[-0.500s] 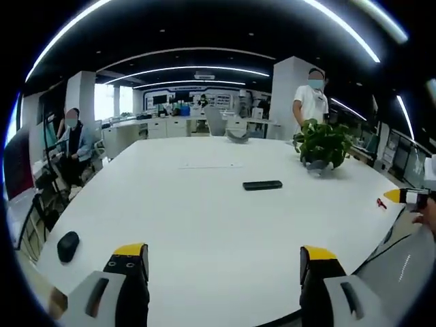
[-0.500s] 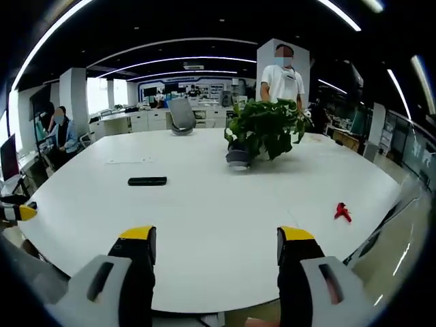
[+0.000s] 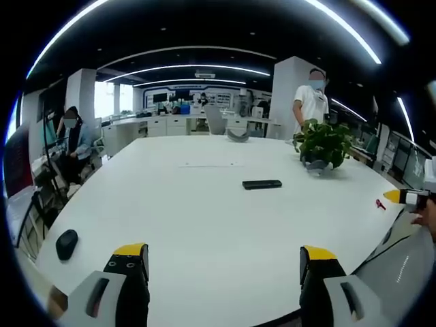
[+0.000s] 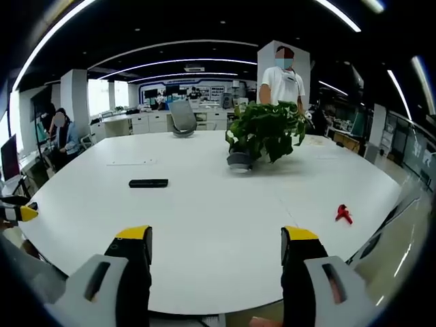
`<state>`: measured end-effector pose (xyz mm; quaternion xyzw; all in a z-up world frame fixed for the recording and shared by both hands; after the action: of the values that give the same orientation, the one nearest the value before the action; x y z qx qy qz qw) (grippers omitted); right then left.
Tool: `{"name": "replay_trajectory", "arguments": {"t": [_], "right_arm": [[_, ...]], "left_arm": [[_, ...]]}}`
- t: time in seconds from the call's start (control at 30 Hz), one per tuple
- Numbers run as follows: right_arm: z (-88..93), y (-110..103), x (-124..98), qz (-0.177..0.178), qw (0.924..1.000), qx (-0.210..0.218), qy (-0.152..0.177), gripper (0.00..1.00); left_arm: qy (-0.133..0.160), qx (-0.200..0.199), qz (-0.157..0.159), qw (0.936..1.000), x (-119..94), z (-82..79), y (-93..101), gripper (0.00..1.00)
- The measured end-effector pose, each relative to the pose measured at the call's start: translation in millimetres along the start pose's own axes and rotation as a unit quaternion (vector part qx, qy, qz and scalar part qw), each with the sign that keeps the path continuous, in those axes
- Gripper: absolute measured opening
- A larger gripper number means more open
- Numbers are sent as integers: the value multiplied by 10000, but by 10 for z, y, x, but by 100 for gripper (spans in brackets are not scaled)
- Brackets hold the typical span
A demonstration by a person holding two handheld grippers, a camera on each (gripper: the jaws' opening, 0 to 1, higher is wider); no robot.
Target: Press the specified remote control buttons in sequence, fully releasing each button before pressing the next.
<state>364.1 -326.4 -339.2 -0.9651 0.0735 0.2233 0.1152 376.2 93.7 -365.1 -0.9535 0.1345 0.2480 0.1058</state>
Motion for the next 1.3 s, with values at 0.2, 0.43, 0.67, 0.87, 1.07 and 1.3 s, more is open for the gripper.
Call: {"name": "replay_trajectory", "arguments": {"t": [0.2, 0.43, 0.67, 0.87, 1.07, 1.3], "right_arm": [[9, -33, -5, -36, 10000, -65, -35, 80], [-7, -21, -32, 1, 10000, 31, 23, 79], [-13, -34, -34, -31, 10000, 42, 21, 77], [-15, -34, -34, -35, 10000, 32, 12, 77], [-24, -15, -37, -13, 10000, 72, 28, 76], [-28, -50, -26, -28, 9999, -119, 26, 76]], "left_arm": [[32, -25, 6, 10000, -10, -13, 1, 95], [-54, 41, 139, 9999, 16, 15, 43, 95], [-27, 25, 86, 10000, 14, 14, 16, 94], [-21, -68, 15, 10000, 0, 14, -8, 94], [50, 5, 50, 10000, -6, -20, 16, 94], [177, -19, 54, 9998, -23, -64, 16, 93]]}}
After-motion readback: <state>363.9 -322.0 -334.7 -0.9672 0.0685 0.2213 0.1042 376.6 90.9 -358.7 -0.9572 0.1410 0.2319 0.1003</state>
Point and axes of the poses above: the point that each gripper's makers call its tool centre point, and the gripper's own axes: x roughly forward along the fingers, y roughly to its right, z roughly out of its underside, the point moved 2 cm from there along -x, roughly backward along the fingers, and after that the axes turned 14 degrees about x, right-handed, at the moved point
